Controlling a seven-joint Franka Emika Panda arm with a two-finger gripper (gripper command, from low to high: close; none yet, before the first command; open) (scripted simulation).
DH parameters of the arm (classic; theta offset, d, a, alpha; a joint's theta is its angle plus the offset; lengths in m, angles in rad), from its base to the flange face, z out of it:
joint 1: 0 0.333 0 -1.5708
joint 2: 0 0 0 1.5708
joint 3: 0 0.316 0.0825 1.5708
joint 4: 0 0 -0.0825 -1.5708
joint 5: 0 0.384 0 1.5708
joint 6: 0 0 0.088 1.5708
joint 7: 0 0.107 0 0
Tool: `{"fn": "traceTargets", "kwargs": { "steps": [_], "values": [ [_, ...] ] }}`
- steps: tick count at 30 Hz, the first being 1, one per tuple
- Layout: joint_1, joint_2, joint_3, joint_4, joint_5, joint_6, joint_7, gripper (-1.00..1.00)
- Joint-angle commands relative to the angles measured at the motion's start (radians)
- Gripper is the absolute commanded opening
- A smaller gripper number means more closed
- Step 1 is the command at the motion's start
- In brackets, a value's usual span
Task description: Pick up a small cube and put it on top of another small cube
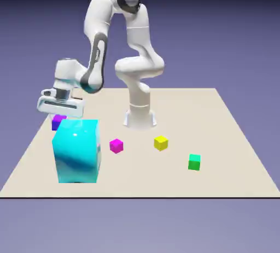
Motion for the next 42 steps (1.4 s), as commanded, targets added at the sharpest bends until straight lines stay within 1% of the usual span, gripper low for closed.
{"fn": "traceTargets", "kwargs": {
  "steps": [1,8,19,33,34,35,42],
  "values": [
    [-0.025,0.002,0.036,0.019,0.012,-0.010,-0.041,-1.00],
    [-0.200,0.014,0.290,0.150,0.089,-0.088,-0.326,-1.00],
    [-0.334,-0.032,0.673,0.200,0.167,-0.233,-0.804,-1.00],
    [0.076,-0.276,1.112,-0.307,0.278,-0.633,-1.350,-1.00],
    [0.111,-0.286,1.106,-0.340,0.281,-0.646,-1.340,-1.00],
    [0.111,-0.286,1.106,-0.340,0.281,-0.646,-1.340,-1.00],
    [0.179,-0.032,1.167,-0.344,0.558,-0.412,-1.525,-1.00]
  ]
}}
